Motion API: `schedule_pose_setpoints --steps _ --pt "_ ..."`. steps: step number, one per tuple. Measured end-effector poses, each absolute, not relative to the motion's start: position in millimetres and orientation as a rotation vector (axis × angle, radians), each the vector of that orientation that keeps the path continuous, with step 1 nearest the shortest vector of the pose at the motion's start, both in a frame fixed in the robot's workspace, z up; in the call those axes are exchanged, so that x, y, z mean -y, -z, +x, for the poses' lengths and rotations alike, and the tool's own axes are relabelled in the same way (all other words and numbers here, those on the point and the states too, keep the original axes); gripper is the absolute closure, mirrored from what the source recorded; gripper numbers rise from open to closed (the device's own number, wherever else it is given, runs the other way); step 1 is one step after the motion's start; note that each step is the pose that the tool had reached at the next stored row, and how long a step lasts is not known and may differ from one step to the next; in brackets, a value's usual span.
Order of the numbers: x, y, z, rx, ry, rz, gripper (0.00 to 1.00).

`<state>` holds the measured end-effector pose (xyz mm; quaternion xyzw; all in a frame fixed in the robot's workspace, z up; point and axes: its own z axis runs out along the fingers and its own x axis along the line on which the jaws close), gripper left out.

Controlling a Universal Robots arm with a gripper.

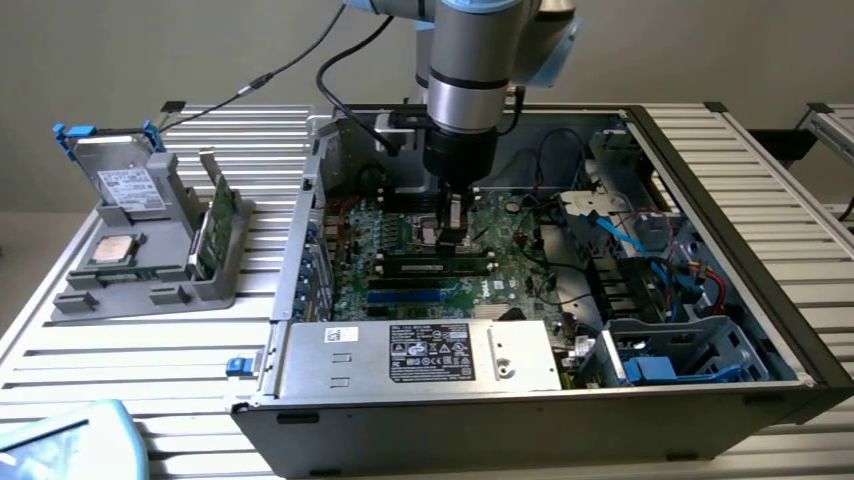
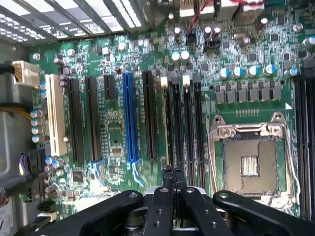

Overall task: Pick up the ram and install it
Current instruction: 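Press down the ram until it locks into place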

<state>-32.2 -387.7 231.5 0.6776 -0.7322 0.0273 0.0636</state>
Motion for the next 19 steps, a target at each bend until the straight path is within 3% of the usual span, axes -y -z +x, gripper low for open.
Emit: schedule_pose_setpoints --steps 14,19 --pt "387.9 -220.4 -45.7 2.21 -0.085 2.045 0.89" --pt "387.8 -228.9 -45.4 2.212 -0.082 2.047 0.89"
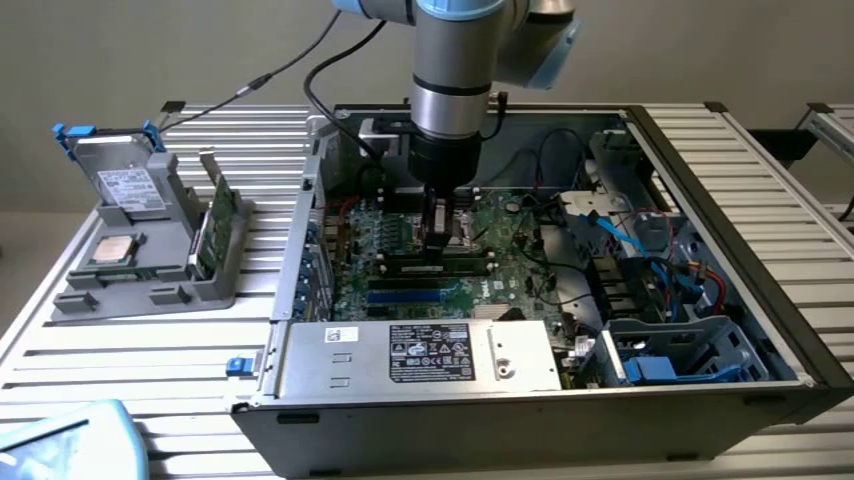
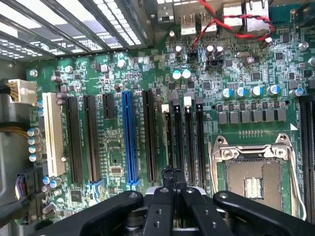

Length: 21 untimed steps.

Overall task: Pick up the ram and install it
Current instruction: 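Press down the ram until it locks into place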

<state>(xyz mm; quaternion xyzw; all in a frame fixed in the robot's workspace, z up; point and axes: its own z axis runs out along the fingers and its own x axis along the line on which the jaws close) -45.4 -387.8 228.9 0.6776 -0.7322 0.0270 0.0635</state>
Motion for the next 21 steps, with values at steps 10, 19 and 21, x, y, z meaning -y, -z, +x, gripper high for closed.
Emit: schedule_pose_setpoints --steps 10,19,21 --pt "392.3 -250.7 -35.0 2.205 -0.07 2.042 0.89" --pt "392.3 -250.8 -34.9 2.204 -0.07 2.041 0.89" --pt "392.3 -250.8 -34.9 2.204 -0.07 2.041 0.89"
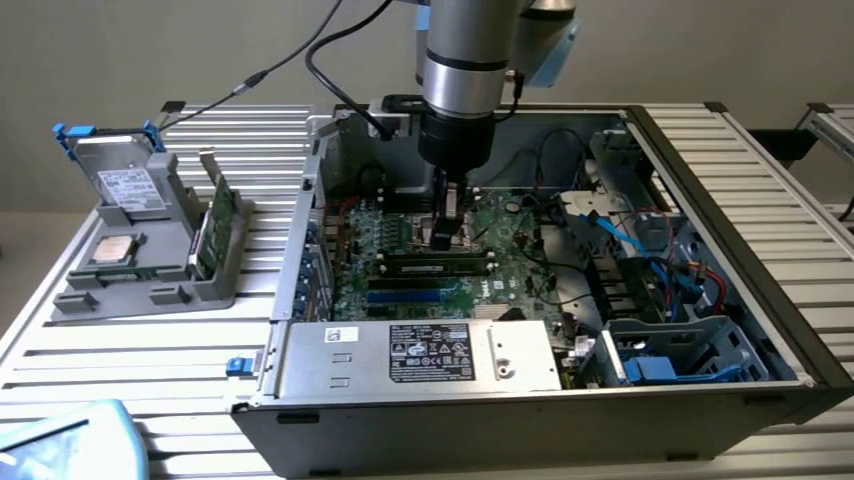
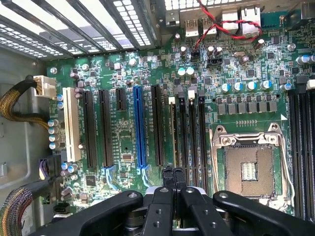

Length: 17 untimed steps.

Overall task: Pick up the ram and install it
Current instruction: 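Press down the ram until it locks into place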

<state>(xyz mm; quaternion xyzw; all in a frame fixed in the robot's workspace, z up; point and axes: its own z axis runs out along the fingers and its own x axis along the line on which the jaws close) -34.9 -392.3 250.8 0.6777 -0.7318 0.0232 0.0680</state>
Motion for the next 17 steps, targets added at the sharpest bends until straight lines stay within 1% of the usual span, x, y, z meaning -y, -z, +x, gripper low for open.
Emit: schedule_pose_setpoints --steps 6,17 --pt "392.1 -250.9 -34.2 2.214 -0.068 2.032 0.89" --pt "392.1 -250.4 -34.2 2.377 -0.051 1.836 0.89"
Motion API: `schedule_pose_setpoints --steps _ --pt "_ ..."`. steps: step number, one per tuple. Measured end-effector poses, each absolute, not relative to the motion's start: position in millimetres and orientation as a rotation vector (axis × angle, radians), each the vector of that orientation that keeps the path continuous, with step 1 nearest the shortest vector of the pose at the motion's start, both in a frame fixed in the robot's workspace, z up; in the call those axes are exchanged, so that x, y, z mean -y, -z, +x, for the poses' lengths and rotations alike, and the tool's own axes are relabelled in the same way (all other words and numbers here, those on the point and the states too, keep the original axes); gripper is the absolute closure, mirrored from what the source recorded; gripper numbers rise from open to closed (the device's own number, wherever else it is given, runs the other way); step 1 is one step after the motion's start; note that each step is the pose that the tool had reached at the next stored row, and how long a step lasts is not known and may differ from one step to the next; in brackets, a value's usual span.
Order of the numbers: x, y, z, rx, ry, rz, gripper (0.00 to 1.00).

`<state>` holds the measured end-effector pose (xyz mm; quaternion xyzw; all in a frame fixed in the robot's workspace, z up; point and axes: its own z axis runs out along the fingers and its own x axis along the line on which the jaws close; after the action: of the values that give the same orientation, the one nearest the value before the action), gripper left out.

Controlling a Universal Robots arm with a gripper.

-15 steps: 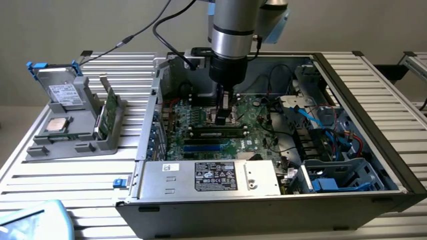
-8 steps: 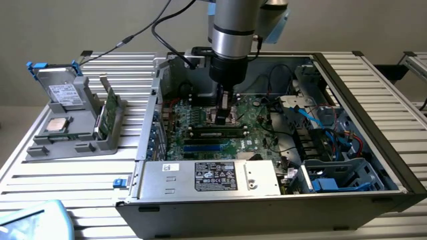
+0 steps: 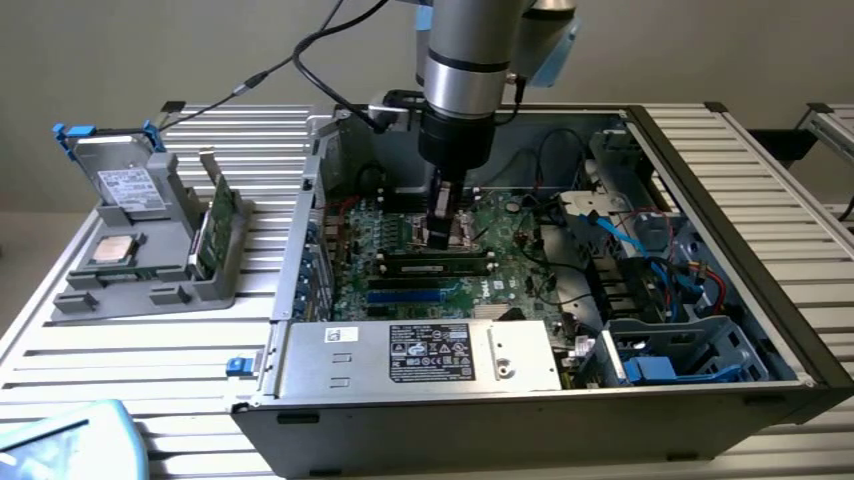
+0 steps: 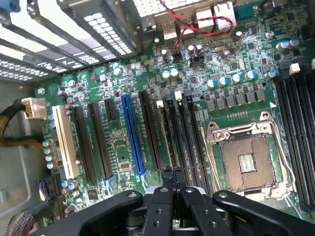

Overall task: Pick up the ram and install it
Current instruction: 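Press down the ram until it locks into place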

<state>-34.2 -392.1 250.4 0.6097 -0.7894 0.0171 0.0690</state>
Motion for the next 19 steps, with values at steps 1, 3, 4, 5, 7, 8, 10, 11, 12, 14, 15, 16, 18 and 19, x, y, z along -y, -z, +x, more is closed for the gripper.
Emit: schedule_pose_setpoints --steps 1,3,4,5,7,8,10,11,12,14,15,16,18,19 --pt "392.1 -250.4 -34.3 2.391 -0.05 1.817 0.89" --pt "392.1 -250.2 -34.2 2.417 -0.048 1.783 0.89" --pt "392.1 -250.1 -34.2 2.431 -0.047 1.764 0.89" --pt "392.1 -250.0 -34.2 2.444 -0.046 1.747 0.89" --pt "392.1 -249.9 -34.2 2.468 -0.044 1.715 0.89" --pt "392.1 -249.9 -34.2 2.48 -0.042 1.7 0.89" --pt "392.1 -249.6 -34.2 2.503 -0.039 1.669 0.89" --pt "392.1 -249.6 -34.2 2.514 -0.038 1.654 0.89" --pt "392.1 -249.5 -34.2 2.525 -0.036 1.64 0.89" --pt "392.1 -249.3 -34.2 2.548 -0.032 1.61 0.89" --pt "392.1 -249.2 -34.2 2.558 -0.03 1.597 0.89" --pt "392.1 -249.1 -34.2 2.569 -0.028 1.582 0.89" --pt "392.1 -249.0 -34.2 2.59 -0.024 1.554 0.89" --pt "392.1 -248.9 -34.2 2.6 -0.021 1.54 0.89"
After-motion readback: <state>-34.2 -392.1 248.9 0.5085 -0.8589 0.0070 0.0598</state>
